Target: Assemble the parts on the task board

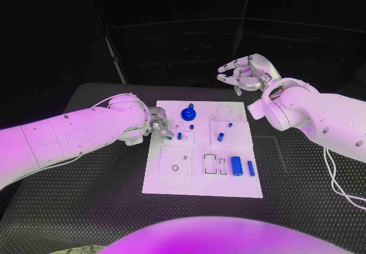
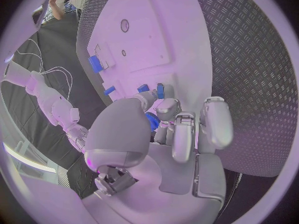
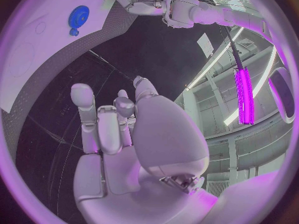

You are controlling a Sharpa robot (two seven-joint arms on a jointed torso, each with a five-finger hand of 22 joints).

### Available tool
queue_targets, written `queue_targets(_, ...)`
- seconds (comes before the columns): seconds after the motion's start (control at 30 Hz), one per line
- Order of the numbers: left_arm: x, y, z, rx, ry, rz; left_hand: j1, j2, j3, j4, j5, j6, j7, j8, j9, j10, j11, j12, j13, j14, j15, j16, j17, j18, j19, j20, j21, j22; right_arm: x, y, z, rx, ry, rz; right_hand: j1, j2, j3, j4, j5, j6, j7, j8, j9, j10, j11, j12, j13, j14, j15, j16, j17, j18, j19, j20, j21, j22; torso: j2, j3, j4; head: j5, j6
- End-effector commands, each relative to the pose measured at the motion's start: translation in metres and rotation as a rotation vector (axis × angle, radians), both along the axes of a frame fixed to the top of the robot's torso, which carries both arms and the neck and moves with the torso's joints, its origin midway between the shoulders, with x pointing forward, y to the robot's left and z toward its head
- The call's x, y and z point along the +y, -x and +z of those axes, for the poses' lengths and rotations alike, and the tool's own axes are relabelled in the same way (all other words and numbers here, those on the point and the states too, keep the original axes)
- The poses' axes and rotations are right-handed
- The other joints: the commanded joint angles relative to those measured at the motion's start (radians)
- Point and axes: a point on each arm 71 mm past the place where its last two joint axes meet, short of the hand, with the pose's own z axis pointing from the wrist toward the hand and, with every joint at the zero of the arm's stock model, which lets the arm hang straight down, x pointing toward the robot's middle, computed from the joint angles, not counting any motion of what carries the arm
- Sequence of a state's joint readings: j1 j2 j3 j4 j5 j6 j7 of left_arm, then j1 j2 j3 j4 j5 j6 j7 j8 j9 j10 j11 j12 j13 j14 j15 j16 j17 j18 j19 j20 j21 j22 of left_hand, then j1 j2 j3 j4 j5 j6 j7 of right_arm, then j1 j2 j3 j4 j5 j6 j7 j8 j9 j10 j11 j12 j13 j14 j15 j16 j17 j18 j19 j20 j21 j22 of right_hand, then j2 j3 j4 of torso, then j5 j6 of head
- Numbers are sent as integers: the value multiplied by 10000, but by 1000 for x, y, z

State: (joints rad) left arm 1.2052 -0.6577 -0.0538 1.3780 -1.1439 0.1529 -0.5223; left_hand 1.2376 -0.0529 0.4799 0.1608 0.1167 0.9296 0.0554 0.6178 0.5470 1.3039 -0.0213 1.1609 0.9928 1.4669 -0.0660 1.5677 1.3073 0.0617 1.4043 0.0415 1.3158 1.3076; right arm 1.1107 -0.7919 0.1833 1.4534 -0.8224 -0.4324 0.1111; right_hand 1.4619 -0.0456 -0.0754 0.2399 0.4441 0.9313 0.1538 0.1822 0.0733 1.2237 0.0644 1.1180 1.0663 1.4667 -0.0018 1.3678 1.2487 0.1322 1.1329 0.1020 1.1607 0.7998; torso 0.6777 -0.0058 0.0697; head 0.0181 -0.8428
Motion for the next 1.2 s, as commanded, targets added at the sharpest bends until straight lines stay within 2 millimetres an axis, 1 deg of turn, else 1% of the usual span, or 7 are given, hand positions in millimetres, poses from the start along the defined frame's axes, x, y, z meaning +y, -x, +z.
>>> queue_targets(0.03, -4, 7, -11, 566, -350, -398, -198, -37, 1103, -1039, -16, 31, -69, 80, 9, 83, 4, 54, 21, 1039, -60, 31, 2635, 81, 87, -4, 47, 283, 1, 0, 1, -30, -22, 94, 5, 63, 23, 13, 57, -75, -15, 49, -10, 0, -3, 35, 15, 304, -90, -51, 5, 136, -22, -27, -67, -11, 0, 1, -2, -12, -31)
queue_targets(0.3, -5, 7, -13, 761, -490, -537, -350, -46, 1046, -994, -26, 123, -114, 137, 14, 148, -27, 117, 92, 1039, -81, 31, 2635, 75, 104, -18, 65, 313, 1, 0, 1, -25, -18, 99, 5, 63, 23, 13, 57, -75, -15, 49, -10, 0, -3, 35, 15, 304, -90, -51, 5, 136, -22, -27, -67, -11, -5, 0, 0, -26, -73)
queue_targets(0.7, -6, 4, -14, 702, -489, -432, -519, 4, 977, -917, -28, 227, -162, 186, 6, 226, -64, 183, 166, 1039, -108, 31, 2635, 62, 141, -42, 111, 370, 2, 0, 1, -23, -21, 107, 5, 63, 23, 13, 57, -75, -15, 49, -10, 0, -3, 35, 15, 304, -90, -51, 5, 136, -22, -27, -67, -11, -7, 2, 0, -43, -84)
queue_targets(0.93, -8, 3, -14, 692, -476, -449, -813, 49, 813, -764, -28, 388, -235, 222, -33, 430, -120, 412, 465, 1039, -148, 31, 2635, 31, 225, -78, 218, 487, 2, 0, 1, -21, -20, 107, 6, 68, 27, 16, 73, -70, -17, 63, -10, 8, -5, 45, 20, 305, -91, -54, 6, 136, -18, -28, -73, -13, -7, 5, -1, -51, -91)
queue_targets(1.03, -8, 3, -14, 698, -475, -465, -929, 11, 741, -729, -27, 431, -257, 217, -55, 470, -136, 451, 519, 1039, -161, 31, 2635, 25, 245, -91, 240, 513, 2, 0, 1, -21, -21, 109, 6, 68, 27, 16, 73, -70, -17, 63, -10, 8, -5, 45, 20, 305, -91, -54, 6, 136, -18, -28, -73, -13, -6, 10, -2, -54, -92)
queue_targets(1.13, -9, 3, -14, 698, -473, -469, -1050, -15, 677, -689, -24, 478, -275, 210, -80, 512, -152, 497, 587, 1039, -173, 31, 2635, 19, 262, -104, 258, 537, 2, 0, 1, -22, -21, 108, 6, 68, 27, 16, 73, -70, -17, 63, -10, 8, -5, 45, 20, 305, -91, -54, 6, 136, -18, -28, -73, -13, -6, 3, -3, -63, -87)
queue_targets(1.2, -9, 3, -14, 694, -472, -464, -1111, -21, 648, -667, -24, 501, -283, 205, -92, 531, -158, 518, 618, 1039, -178, 31, 2635, 17, 268, -109, 264, 546, 1, 0, 1, -22, -20, 108, 6, 68, 27, 16, 73, -70, -17, 63, -10, 8, -5, 45, 20, 305, -91, -54, 6, 136, -18, -28, -73, -13, -5, 5, -1, -66, -90)
